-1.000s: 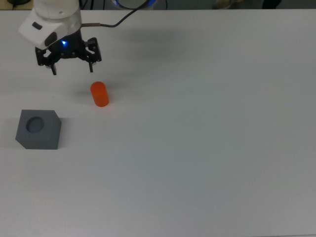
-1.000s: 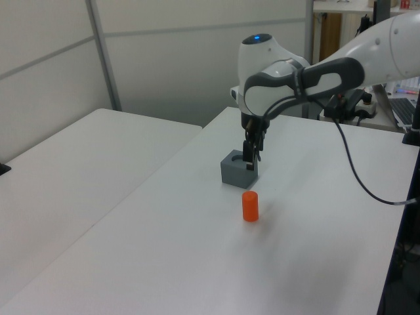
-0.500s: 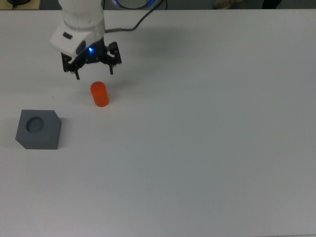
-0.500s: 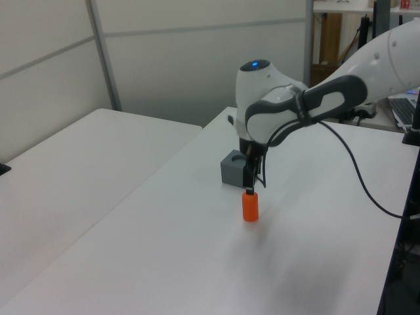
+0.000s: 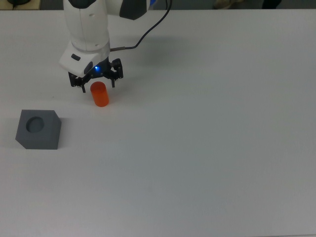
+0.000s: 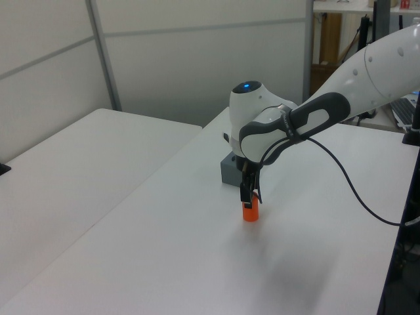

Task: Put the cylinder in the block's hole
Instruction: 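Close the gripper around the orange cylinder, then lift the cylinder and carry it above the grey block's hole, then lower the cylinder into the hole of the grey block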

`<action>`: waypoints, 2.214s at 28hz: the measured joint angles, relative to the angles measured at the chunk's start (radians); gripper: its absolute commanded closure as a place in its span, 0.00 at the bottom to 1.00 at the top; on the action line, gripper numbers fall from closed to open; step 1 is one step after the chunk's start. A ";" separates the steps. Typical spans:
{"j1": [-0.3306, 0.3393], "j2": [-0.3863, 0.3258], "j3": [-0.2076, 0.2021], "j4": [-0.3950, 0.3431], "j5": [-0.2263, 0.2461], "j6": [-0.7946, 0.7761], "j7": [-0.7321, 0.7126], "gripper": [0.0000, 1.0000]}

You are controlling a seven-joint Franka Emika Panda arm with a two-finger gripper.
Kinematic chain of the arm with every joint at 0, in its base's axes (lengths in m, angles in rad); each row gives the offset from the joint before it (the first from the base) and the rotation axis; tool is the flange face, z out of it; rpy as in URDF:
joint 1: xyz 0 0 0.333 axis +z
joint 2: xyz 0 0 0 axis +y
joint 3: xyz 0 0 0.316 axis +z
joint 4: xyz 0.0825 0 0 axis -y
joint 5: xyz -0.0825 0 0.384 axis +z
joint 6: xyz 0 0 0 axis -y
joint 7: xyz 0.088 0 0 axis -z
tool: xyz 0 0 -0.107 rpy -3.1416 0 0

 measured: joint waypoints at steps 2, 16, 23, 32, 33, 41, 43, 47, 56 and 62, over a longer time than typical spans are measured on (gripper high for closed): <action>0.000 0.002 0.000 0.001 -0.002 0.000 0.000 0.62; 0.000 0.003 0.000 0.016 -0.002 0.000 0.000 0.89; -0.032 0.003 -0.003 0.133 0.075 0.000 0.013 0.89; -0.145 0.039 -0.021 0.340 0.180 -0.020 0.012 0.89; -0.150 0.052 -0.026 0.357 0.180 -0.020 0.012 0.89; -0.157 0.177 -0.063 0.447 0.180 -0.020 0.012 0.89; -0.157 0.194 -0.065 0.454 0.180 -0.020 0.012 0.89; -0.157 0.213 -0.073 0.460 0.180 -0.020 0.012 0.89; -0.157 0.215 -0.111 0.460 0.172 -0.020 0.009 0.88; -0.156 0.219 -0.114 0.451 0.143 -0.023 0.009 0.88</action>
